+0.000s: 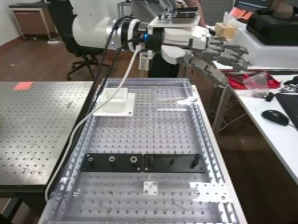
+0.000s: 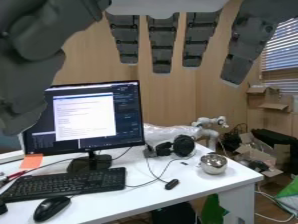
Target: Grab the chopstick and place it in the clear container
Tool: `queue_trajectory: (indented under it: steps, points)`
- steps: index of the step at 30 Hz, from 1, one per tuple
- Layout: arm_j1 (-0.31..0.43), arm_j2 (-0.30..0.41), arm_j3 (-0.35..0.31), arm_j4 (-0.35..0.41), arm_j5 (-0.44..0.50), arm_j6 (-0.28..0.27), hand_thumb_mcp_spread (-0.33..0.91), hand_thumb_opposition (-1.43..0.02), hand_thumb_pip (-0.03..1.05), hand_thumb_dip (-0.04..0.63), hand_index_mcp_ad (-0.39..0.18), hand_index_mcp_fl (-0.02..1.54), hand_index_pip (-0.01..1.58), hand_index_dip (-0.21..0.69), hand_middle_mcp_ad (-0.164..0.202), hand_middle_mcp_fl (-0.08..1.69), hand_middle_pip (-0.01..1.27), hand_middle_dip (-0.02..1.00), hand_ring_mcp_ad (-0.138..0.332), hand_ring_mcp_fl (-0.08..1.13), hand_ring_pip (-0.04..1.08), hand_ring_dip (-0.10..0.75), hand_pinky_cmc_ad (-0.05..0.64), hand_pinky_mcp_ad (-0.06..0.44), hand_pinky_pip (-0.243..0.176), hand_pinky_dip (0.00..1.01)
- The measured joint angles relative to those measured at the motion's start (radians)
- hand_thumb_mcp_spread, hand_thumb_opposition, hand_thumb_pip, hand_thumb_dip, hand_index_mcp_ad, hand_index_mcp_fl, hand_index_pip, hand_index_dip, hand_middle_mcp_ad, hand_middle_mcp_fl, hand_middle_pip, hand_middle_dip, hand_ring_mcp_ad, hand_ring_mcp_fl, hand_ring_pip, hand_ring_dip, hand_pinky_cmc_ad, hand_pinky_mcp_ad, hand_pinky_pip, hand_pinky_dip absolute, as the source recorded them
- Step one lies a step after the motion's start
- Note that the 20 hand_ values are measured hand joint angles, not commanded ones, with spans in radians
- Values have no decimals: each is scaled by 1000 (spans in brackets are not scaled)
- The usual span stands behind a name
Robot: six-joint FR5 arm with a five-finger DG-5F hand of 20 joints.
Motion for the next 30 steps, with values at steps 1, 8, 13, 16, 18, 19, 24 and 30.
queue_trajectory:
  steps: [1, 8, 13, 16, 18, 19, 24, 30]
  points:
    - [0, 0, 0, 1, 0, 1, -33, -663, 775, 23, -66, 52, 91, 194, 77, 73, 124, 393, 127, 12, 99, 298, 415, 347, -42, 375]
    - [-2, -5, 5, 2, -1, 3, -28, -682, 778, 23, -66, 52, 91, 194, 82, 70, 124, 393, 126, 12, 101, 293, 415, 346, -42, 375]
    - [-4, -6, 9, -5, -5, 3, -28, -682, 778, 23, -66, 52, 91, 194, 82, 70, 124, 393, 129, 12, 101, 290, 415, 347, -42, 375]
    - [-4, -6, 9, -3, -5, 2, -28, -682, 780, 23, -66, 52, 91, 194, 82, 70, 124, 393, 126, 12, 101, 290, 415, 347, -42, 375]
    - [-4, -6, 8, -1, -9, 1, -28, -682, 782, 23, -72, 52, 91, 194, 82, 70, 124, 393, 126, 12, 101, 290, 415, 347, -42, 375]
    - [-4, -6, 7, 0, -10, 0, -28, -682, 782, 24, -77, 52, 91, 194, 82, 70, 124, 393, 126, 12, 101, 293, 415, 347, -42, 375]
    - [-1, -2, 2, 6, 2, -1, -28, -682, 796, 24, -66, 52, 91, 194, 87, 70, 124, 393, 126, 12, 101, 290, 415, 347, -42, 375]
    - [0, 3, -2, 14, -2, -1, -28, -682, 796, 24, -66, 52, 91, 194, 87, 70, 124, 393, 126, 12, 101, 290, 415, 347, -45, 375]
